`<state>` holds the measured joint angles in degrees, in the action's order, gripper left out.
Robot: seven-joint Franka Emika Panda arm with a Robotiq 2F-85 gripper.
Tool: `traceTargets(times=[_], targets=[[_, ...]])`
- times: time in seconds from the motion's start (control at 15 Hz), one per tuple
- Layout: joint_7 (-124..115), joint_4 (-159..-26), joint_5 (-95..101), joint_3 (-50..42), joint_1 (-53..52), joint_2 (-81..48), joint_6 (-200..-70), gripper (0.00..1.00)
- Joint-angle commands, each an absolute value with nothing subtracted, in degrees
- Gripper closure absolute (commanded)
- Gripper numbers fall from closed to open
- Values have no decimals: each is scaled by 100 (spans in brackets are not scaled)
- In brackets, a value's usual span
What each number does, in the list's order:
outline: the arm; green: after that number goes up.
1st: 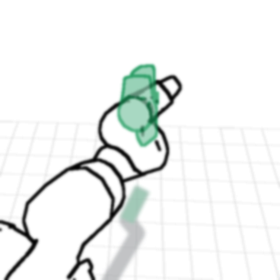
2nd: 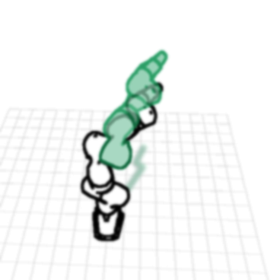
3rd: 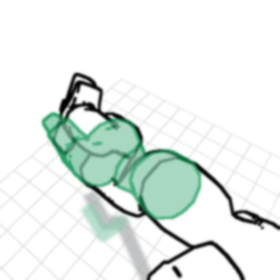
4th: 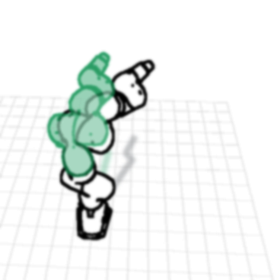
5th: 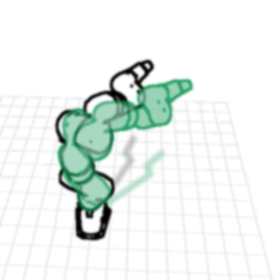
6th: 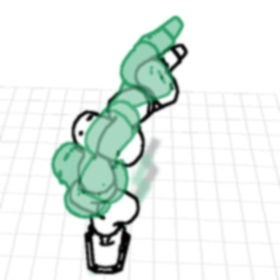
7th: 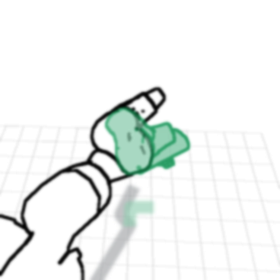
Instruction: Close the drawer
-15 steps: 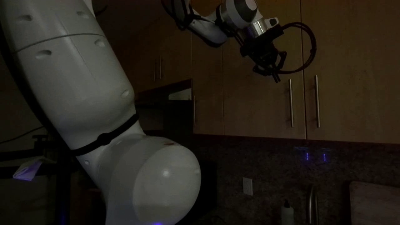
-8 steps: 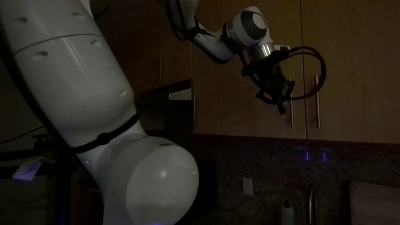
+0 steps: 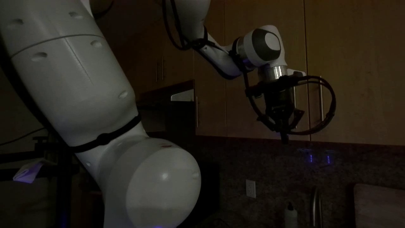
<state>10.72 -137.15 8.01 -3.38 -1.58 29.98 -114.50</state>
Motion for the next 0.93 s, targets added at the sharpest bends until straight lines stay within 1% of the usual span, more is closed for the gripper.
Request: traceTargets(times=[0.0,0.4,0.87], targets=[[913,-14229,547,-288,-152,3438,-11494,94],[728,-14783,608,-210,-97,4202,-11463,94],[689,-14964,629,-200,-104,4697,-11387,94]])
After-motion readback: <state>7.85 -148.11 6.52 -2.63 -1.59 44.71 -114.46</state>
